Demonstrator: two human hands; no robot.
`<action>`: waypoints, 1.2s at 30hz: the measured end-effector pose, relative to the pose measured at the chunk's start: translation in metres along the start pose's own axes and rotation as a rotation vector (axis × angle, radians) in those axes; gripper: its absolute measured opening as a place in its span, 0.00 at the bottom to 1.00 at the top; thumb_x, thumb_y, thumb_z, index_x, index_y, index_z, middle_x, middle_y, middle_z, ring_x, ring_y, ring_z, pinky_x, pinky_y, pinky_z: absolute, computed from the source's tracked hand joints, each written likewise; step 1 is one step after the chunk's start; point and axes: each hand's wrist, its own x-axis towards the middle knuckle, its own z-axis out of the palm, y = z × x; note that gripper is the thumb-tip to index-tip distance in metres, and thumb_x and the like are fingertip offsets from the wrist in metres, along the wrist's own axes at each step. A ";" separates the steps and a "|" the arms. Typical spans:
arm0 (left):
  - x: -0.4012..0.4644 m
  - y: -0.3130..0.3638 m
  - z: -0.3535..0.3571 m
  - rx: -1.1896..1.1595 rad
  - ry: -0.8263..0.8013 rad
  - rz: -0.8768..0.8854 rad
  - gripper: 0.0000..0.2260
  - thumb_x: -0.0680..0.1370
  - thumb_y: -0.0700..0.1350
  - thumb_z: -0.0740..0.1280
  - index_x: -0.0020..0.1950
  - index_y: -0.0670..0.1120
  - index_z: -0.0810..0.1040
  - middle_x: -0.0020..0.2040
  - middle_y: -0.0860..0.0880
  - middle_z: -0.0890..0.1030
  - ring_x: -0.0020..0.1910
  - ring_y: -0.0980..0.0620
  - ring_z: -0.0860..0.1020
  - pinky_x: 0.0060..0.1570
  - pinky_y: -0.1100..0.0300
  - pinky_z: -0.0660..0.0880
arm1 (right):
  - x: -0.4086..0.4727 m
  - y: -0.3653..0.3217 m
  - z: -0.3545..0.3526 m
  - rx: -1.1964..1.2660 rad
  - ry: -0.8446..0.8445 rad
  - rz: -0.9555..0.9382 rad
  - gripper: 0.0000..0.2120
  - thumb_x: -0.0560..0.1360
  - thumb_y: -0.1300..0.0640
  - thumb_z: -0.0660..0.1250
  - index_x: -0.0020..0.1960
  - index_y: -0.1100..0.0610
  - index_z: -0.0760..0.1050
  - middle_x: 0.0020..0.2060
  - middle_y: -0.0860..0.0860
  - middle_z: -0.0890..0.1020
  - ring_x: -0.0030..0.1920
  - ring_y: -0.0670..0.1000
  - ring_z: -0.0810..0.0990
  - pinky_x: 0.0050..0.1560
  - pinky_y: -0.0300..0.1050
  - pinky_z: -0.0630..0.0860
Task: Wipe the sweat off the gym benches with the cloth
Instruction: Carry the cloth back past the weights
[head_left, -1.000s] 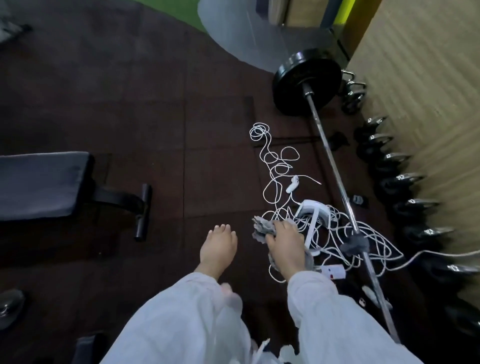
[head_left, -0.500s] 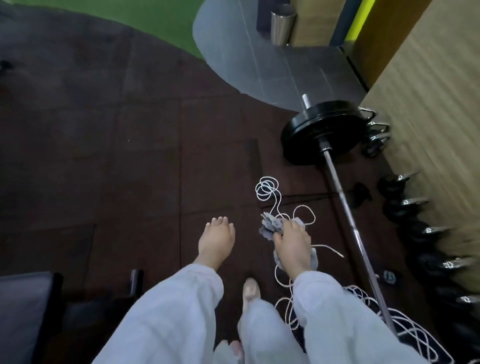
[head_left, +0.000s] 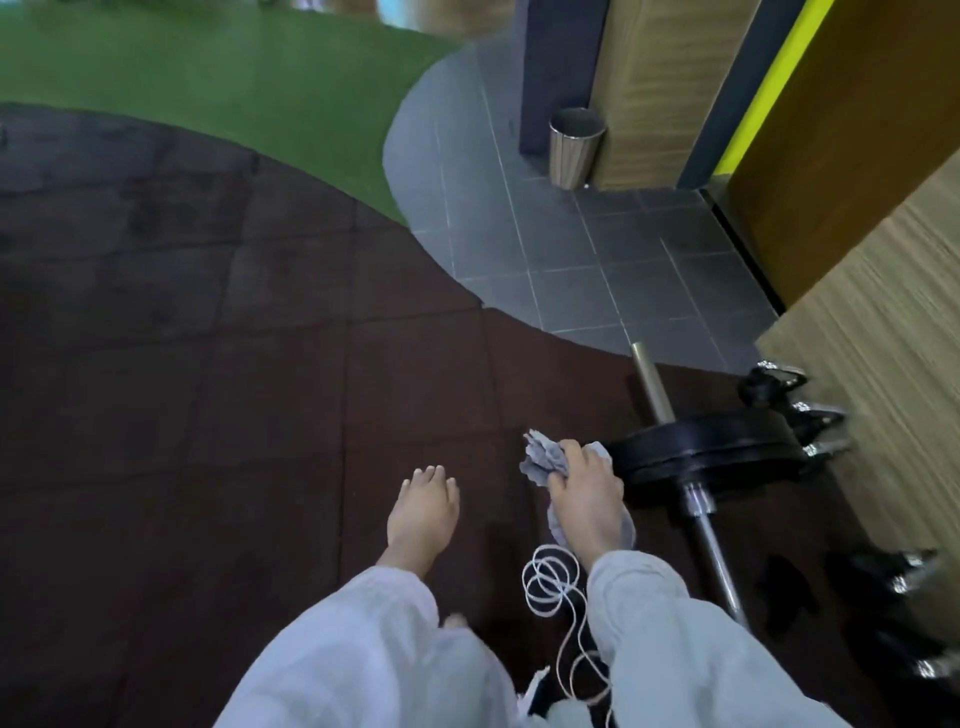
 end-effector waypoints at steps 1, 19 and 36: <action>0.027 0.005 -0.014 0.004 0.002 -0.001 0.20 0.83 0.45 0.46 0.74 0.41 0.59 0.74 0.45 0.61 0.74 0.48 0.55 0.71 0.58 0.49 | 0.028 -0.007 0.000 -0.019 -0.015 -0.016 0.12 0.76 0.56 0.58 0.59 0.53 0.70 0.54 0.51 0.75 0.58 0.53 0.70 0.54 0.49 0.66; 0.502 0.184 -0.250 0.094 -0.016 0.237 0.20 0.83 0.44 0.47 0.74 0.40 0.58 0.75 0.44 0.60 0.75 0.48 0.54 0.71 0.57 0.49 | 0.539 -0.071 -0.054 0.026 0.076 0.153 0.15 0.75 0.56 0.61 0.62 0.55 0.70 0.59 0.54 0.74 0.63 0.55 0.67 0.59 0.51 0.64; 0.938 0.354 -0.434 0.146 0.003 0.335 0.18 0.83 0.44 0.48 0.70 0.39 0.64 0.71 0.43 0.66 0.72 0.46 0.60 0.69 0.56 0.52 | 1.019 -0.104 -0.095 0.073 0.179 0.167 0.16 0.75 0.59 0.63 0.62 0.57 0.72 0.57 0.57 0.77 0.63 0.58 0.69 0.58 0.53 0.66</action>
